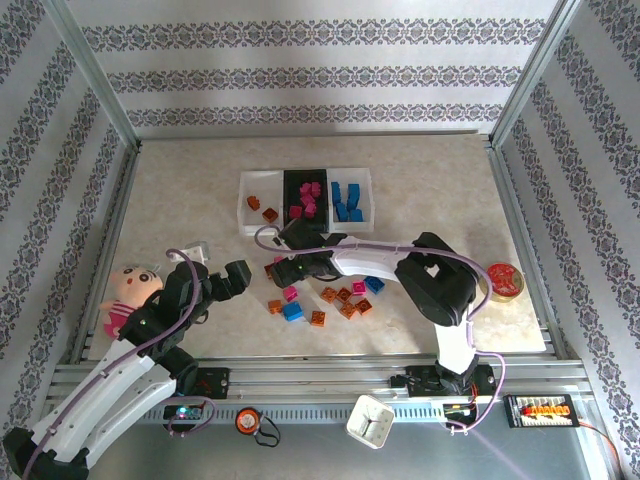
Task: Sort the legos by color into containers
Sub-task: Pick up the lego from the center of the table, then place the lego in the container.
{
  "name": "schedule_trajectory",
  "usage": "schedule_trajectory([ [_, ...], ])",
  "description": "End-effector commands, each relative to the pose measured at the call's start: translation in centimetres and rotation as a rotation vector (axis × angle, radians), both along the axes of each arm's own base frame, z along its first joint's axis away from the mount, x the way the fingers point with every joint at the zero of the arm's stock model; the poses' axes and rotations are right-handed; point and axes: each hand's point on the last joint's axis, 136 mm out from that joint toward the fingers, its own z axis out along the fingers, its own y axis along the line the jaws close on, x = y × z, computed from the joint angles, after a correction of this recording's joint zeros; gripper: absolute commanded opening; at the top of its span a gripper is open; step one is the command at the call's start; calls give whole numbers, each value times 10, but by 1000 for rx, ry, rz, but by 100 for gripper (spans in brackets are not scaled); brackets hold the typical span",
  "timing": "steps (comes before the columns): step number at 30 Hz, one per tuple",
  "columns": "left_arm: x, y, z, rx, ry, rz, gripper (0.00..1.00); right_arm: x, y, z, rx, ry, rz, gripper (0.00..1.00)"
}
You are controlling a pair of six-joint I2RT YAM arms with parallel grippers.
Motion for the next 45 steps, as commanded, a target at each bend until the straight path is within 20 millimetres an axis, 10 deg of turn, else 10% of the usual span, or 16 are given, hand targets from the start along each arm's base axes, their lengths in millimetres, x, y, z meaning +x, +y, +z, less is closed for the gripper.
schedule_trajectory([
  [1, -3, 8, -12, 9, 41, 45, 100, -2, 7, -7, -18, 1, 35, 66],
  [10, -1, 3, -11, -3, 40, 23, 100, -7, 0, 5, 22, -1, 37, 35],
  [17, 3, -4, -14, -31, 18, 0, 100, 6, -46, 63, 139, -68, -69, 27],
  [23, 7, -13, -18, -55, 20, -27, 100, 60, -100, 115, 203, -165, -261, 26],
  [30, 11, -24, -19, -63, 24, -75, 100, 145, -150, 108, 61, -195, -516, 26],
  [36, 12, -31, -25, -62, 57, -106, 100, 181, -167, 84, -38, -172, -620, 33],
  [45, 19, -47, -32, -36, 100, -183, 100, 189, -163, 83, -39, -165, -626, 70],
])
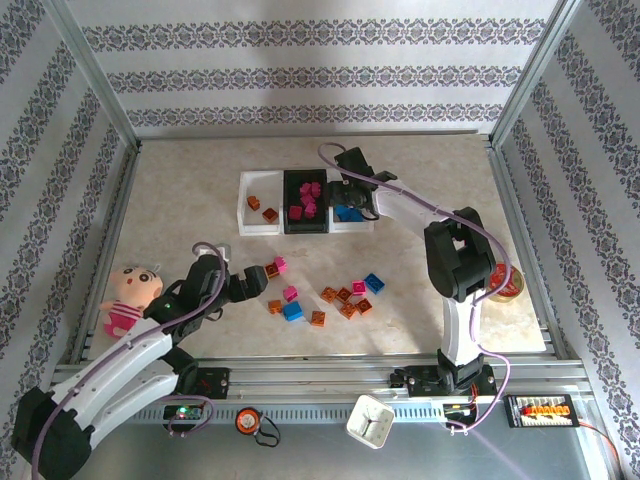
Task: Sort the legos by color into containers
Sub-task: Place the lego in the container, then pick up the lego from the center of the table.
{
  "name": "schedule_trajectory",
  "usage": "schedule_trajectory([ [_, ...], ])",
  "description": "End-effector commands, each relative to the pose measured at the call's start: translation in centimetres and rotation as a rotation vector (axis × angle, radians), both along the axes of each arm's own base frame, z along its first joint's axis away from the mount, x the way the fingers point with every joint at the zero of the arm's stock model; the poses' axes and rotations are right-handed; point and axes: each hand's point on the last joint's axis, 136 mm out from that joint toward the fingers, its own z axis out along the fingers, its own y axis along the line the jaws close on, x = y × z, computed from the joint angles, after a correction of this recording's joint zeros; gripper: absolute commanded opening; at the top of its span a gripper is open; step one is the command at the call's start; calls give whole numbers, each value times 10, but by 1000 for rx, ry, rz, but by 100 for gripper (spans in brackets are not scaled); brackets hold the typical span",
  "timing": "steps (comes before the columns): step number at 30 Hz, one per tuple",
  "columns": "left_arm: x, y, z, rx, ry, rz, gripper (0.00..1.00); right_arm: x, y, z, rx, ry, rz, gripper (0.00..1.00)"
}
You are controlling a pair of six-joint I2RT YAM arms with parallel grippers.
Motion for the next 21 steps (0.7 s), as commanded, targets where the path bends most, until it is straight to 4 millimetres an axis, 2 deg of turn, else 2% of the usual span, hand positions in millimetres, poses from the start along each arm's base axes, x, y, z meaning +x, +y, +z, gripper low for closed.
schedule_trajectory([
  [1, 13, -15, 15, -11, -39, -77, 100, -2, -5, 20, 7, -32, -17, 71],
  [5, 21, -30, -4, 63, 72, -164, 96, -18, -4, 28, 47, -51, -2, 71],
  [9, 32, -34, -30, 146, 161, -198, 84, -36, -6, 29, 63, -52, 10, 71],
  [13, 46, -40, -45, 186, 183, -220, 74, -45, -11, 28, 67, -56, 10, 71],
  [21, 64, -41, -63, 273, 223, -223, 75, -48, -14, 27, 76, -58, 5, 71],
])
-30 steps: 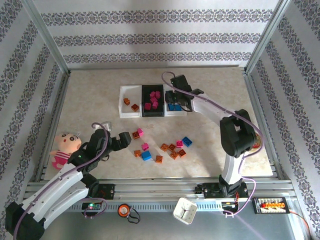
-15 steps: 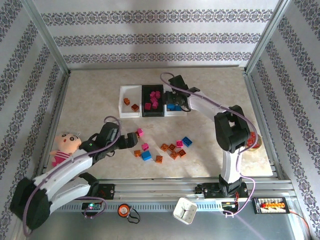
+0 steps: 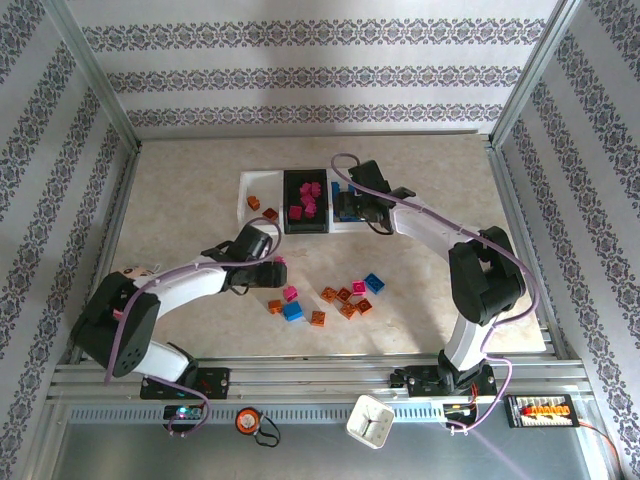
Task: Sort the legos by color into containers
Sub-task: Pick up the lego from the center of the table.
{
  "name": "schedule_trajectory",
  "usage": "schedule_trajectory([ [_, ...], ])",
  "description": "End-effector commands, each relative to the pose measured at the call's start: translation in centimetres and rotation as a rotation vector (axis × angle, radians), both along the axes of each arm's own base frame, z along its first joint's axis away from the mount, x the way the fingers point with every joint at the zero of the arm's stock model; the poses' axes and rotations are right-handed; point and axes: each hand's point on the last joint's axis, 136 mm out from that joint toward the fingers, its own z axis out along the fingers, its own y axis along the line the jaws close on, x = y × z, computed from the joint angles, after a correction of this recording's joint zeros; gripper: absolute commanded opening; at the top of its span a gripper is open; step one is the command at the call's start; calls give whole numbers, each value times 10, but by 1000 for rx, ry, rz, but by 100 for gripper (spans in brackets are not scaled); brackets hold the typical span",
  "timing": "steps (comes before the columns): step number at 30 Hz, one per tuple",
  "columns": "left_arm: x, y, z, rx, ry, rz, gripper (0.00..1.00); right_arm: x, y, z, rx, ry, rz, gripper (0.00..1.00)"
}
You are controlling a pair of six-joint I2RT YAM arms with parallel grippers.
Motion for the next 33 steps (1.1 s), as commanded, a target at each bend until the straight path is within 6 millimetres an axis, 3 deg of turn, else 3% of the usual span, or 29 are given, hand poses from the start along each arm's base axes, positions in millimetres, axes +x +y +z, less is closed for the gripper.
schedule_trajectory([
  [1, 20, 1, 7, 34, -60, -12, 75, -2, 3, 10, 36, -23, -9, 71],
  [12, 31, -6, -11, 68, -38, -31, 62, -4, -1, 10, 40, -26, -15, 70],
  [17, 28, -3, -19, 85, -21, -28, 48, -4, -4, 9, 41, -26, -20, 70],
  [21, 23, 0, -12, 77, -35, -20, 38, -4, -5, 9, 41, -28, -25, 70],
  [25, 12, 5, 5, 50, -52, -5, 32, -6, -7, 9, 46, -28, -29, 70],
  [29, 4, 13, 41, 8, -126, 29, 32, -11, -10, 11, 56, -36, -30, 70],
  [33, 20, 21, 87, -8, -229, 59, 32, -19, -10, 12, 78, -38, -28, 70],
])
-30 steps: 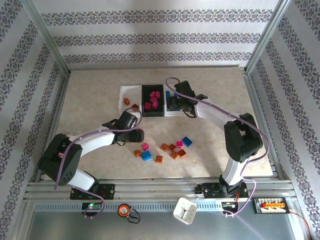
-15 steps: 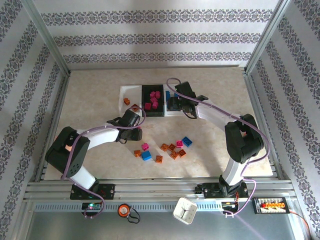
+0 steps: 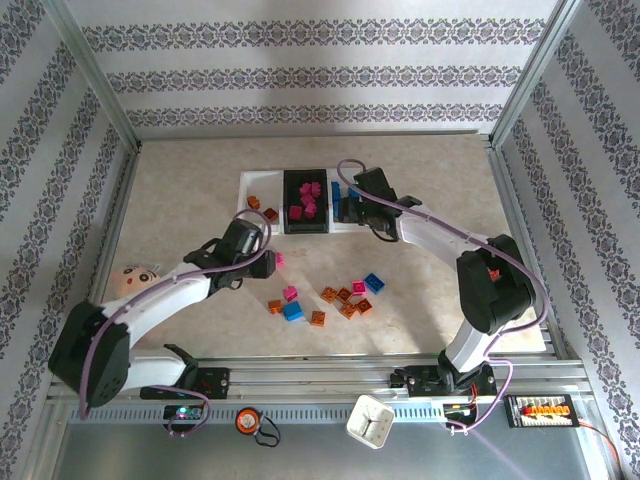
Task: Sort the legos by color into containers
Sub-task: Pick up the lego from the center of the table, then place the lego in the container, then pick up the lego from the center of the table.
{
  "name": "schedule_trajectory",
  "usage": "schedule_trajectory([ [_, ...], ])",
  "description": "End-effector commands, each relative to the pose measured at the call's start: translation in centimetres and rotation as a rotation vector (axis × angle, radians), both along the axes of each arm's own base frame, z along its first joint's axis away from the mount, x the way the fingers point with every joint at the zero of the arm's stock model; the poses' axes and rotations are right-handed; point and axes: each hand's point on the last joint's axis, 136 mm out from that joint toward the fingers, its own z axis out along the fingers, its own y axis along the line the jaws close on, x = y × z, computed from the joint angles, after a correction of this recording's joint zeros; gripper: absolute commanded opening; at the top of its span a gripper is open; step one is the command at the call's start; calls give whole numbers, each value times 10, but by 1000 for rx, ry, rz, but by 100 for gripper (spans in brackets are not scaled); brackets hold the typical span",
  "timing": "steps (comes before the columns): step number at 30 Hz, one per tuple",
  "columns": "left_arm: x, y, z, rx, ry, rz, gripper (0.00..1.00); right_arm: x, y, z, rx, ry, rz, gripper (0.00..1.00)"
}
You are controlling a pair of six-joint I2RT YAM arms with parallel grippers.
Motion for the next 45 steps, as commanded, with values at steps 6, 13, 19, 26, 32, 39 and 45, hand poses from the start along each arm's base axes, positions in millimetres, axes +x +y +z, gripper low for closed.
schedule_trajectory([
  [6, 78, 16, 59, -31, -115, 120, 30, -21, -4, 8, 53, -16, -4, 70],
  [13, 152, 32, 41, 43, -79, 191, 28, -48, -6, 8, 54, -12, 24, 70],
  [19, 190, 39, 19, 67, -24, 224, 32, -71, 9, 6, 80, 0, 104, 71],
  [26, 205, 31, 24, 37, -13, 215, 60, -96, 53, 7, 113, -8, 291, 73],
  [32, 179, 27, 68, -91, -105, 217, 79, -114, 109, 12, 172, -19, 437, 74],
  [39, 95, 61, 82, -150, -191, 326, 96, -115, 173, -6, 199, 20, 495, 74],
  [45, 34, 77, 67, -225, -195, 388, 100, -102, 197, -34, 153, 61, 447, 71],
])
